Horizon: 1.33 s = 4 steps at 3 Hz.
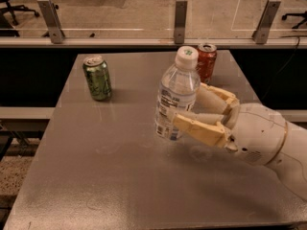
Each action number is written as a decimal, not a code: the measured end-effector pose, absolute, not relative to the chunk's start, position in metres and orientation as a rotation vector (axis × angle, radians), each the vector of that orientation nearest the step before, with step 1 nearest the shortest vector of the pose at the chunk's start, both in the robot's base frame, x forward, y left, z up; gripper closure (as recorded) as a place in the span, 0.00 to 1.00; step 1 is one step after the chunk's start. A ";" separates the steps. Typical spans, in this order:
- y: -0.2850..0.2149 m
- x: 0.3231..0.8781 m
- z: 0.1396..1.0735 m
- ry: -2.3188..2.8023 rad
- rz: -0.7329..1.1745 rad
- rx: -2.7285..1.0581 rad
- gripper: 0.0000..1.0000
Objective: Place blue plastic bottle upright
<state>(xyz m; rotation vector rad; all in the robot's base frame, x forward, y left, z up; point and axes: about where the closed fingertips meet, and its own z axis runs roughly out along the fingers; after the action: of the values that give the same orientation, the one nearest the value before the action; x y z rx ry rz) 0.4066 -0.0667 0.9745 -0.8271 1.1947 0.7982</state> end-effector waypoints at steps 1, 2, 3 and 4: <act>-0.071 0.409 0.963 1.246 0.827 -0.801 1.00; -0.074 0.411 0.953 1.293 0.851 -0.793 1.00; -0.083 0.403 0.944 1.376 0.842 -0.802 1.00; -0.087 0.399 0.944 1.400 0.820 -0.820 1.00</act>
Offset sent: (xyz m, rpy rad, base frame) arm 0.0085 -0.0176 -0.0396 -0.0037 0.1868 -0.0037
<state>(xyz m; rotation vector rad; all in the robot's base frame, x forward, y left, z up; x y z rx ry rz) 0.3990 -0.0868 0.9435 -0.8198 1.3999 0.8198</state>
